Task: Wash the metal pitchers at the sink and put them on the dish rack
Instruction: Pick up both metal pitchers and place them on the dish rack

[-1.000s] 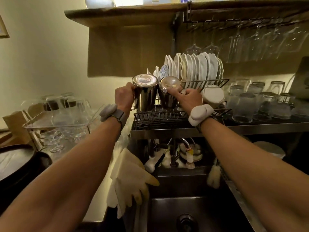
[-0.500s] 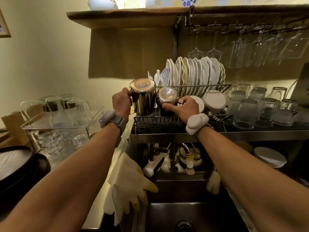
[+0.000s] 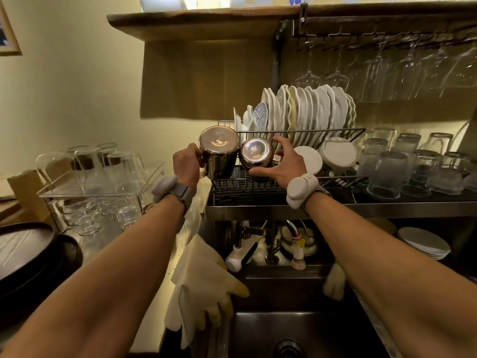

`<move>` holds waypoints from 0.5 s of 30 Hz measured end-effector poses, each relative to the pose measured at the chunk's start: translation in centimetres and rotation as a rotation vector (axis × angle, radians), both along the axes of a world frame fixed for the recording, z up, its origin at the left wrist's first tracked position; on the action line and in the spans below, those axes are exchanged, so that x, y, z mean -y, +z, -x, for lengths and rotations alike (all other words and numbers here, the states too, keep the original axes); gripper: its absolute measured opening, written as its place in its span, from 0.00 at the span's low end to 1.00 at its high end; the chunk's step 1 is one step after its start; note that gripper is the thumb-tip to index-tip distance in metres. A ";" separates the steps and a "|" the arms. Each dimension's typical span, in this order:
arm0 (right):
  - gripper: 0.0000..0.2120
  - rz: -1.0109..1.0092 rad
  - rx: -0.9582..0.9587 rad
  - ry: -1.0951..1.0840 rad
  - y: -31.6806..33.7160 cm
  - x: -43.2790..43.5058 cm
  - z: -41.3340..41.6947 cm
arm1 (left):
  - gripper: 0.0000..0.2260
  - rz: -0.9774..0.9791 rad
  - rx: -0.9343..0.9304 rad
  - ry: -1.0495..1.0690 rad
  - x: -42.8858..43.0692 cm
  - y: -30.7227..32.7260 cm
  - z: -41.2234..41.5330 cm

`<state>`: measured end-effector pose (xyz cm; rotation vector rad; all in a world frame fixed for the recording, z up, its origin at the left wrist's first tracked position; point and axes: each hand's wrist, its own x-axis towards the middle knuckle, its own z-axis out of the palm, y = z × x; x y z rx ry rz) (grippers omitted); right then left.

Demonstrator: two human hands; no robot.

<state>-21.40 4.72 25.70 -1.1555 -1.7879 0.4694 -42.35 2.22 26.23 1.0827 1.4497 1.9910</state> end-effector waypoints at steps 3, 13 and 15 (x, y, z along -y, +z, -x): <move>0.48 -0.018 0.075 -0.006 -0.2 -0.3 0.3 | 0.15 0.036 0.033 -0.028 0.2 -0.3 0.0; 0.41 0.019 0.208 -0.076 -0.9 -1.1 0.9 | 0.15 0.133 0.017 -0.116 -2.0 -1.7 1.9; 0.39 0.036 0.264 -0.111 -0.8 -1.1 1.1 | 0.15 0.147 -0.009 -0.106 -2.1 -1.7 1.9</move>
